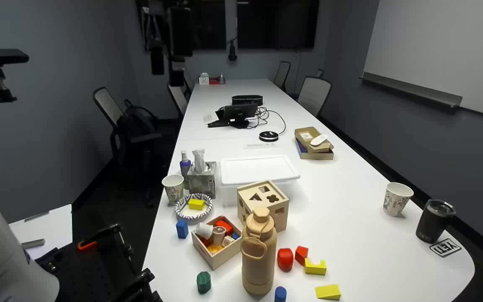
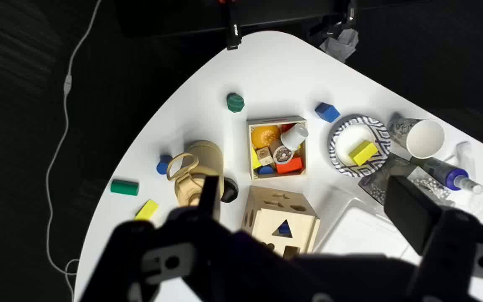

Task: Put one coffee pod in the white and black bowl.

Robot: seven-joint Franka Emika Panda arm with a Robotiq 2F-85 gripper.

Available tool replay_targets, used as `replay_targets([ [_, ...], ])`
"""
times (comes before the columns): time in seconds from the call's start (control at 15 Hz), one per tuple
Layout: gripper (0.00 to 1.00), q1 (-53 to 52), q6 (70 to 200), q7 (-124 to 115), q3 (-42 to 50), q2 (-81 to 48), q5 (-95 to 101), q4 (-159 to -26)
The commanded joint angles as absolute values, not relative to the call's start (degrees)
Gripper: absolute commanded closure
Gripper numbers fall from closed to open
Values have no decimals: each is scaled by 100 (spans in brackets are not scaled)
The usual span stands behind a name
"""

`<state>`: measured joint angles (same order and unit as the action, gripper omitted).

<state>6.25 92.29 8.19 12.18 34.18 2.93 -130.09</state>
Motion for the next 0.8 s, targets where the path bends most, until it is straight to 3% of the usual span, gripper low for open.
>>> replay_targets([
  [0.0,0,685,9214,848,1181,3403,268,-12990],
  [0.33,0,650,9391,768,1112,3262,277,-13063],
  [0.73,0,642,11563,-368,807,2085,-292,-13786],
])
